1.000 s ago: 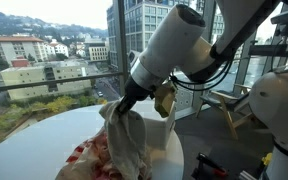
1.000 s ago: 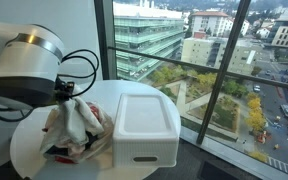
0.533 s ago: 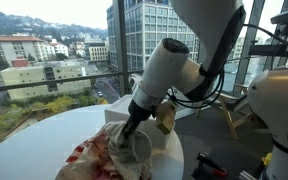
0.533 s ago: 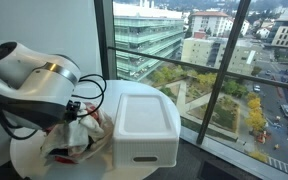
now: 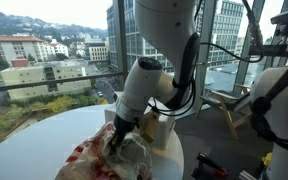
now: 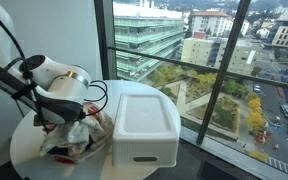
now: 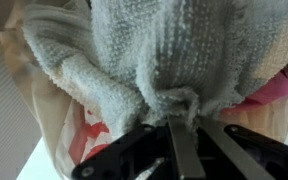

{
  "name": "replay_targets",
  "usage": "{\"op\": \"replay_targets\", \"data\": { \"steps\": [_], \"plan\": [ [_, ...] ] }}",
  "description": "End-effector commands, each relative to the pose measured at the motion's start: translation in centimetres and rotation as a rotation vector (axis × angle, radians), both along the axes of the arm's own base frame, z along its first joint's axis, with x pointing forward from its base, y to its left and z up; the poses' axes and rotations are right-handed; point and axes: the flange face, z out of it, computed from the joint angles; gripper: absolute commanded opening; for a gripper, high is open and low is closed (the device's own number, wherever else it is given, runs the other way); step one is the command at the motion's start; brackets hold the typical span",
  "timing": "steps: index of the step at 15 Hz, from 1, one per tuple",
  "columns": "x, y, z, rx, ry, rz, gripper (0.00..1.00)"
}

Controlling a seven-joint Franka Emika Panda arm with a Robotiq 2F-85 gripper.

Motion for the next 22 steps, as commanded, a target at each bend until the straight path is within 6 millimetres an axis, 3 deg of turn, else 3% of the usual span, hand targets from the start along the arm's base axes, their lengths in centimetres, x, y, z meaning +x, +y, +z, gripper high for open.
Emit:
{"op": "replay_targets", "data": {
  "steps": [1, 6, 9, 10, 11, 14, 21, 22],
  "plan": [
    [3.1, 1.3, -1.8, -0.042, 0.008, 0.067, 0.02],
    [5.6, -0.1, -7.7, -0.080, 0.096, 0.067, 0.02],
    [6.6, -0.1, -8.4, -0.072, 0.107, 0.076, 0.02],
    [6.7, 0.0, -7.9, -0.068, 0.113, 0.076, 0.02],
    [6.7, -0.1, -7.1, -0.070, 0.115, 0.072, 0.29],
    [5.8, -0.3, -3.0, 0.005, 0.138, 0.043, 0.47],
    [3.1, -4.0, 5.3, 0.102, 0.220, -0.059, 1.00],
    [2.8, -4.7, 6.5, 0.118, 0.224, -0.080, 1.00]
  ]
}}
